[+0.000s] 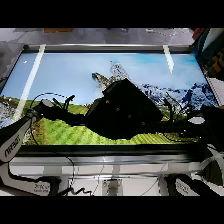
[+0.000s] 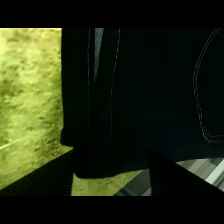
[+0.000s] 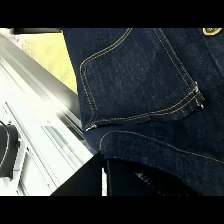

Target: Fold the clothes and pants, and hang the long-sleeved shirts on hangers.

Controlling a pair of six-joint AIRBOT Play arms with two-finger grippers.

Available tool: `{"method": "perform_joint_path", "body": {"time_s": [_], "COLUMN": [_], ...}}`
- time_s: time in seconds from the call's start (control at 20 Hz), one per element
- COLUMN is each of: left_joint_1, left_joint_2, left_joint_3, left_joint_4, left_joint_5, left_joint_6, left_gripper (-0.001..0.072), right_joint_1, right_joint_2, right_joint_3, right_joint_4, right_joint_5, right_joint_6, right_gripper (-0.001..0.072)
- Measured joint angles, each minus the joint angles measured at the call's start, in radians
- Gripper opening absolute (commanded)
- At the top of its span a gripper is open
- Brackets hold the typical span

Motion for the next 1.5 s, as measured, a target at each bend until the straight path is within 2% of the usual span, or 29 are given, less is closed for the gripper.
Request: {"method": "perform_joint_path", "body": {"time_s": [0.05, 0.1, 0.15, 0.4, 0.55, 0.75, 1.0, 1.3, 1.5], "left_joint_1": [-0.005, -0.01, -0.013, -0.014, -0.002, 0.037, 0.102, 0.124, 0.127], "left_joint_2": [-0.016, -0.027, -0.038, -0.033, 0.038, 0.22, 0.55, 0.91, 1.042], "left_joint_3": [-0.003, -0.005, -0.006, 0.056, 0.164, 0.316, 0.405, 0.424, 0.426], "left_joint_4": [-0.034, -0.06, -0.076, -0.202, -0.24, -0.258, -0.275, -0.26, -0.089], "left_joint_5": [0.005, 0.019, 0.039, 0.067, 0.055, 0.048, 0.077, 0.06, 0.063], "left_joint_6": [0.015, 0.03, 0.041, 0.112, 0.13, 0.136, 0.135, 0.037, -0.114], "left_gripper": [0.0411, 0.0105, 0.0025, 0.0023, 0.0023, 0.0023, 0.0024, 0.0023, 0.0023], "right_joint_1": [0.0, 0.0, 0.0, -0.001, -0.001, -0.001, -0.001, -0.001, -0.001], "right_joint_2": [0.0, 0.0, 0.0, 0.0, 0.001, 0.023, 0.133, 0.366, 0.463], "right_joint_3": [0.0, 0.0, 0.0, 0.027, 0.125, 0.352, 0.686, 0.895, 0.917], "right_joint_4": [0.0, 0.0, 0.001, 0.003, 0.003, 0.001, -0.007, -0.026, -0.113], "right_joint_5": [0.0, -0.001, -0.003, -0.02, -0.005, 0.06, 0.132, 0.154, 0.126], "right_joint_6": [0.0, 0.001, 0.002, 0.045, 0.066, 0.093, 0.14, 0.27, 0.401], "right_gripper": [0.0024, 0.0023, 0.0023, 0.0023, 0.0023, 0.0023, 0.0023, 0.0022, 0.0022]}}
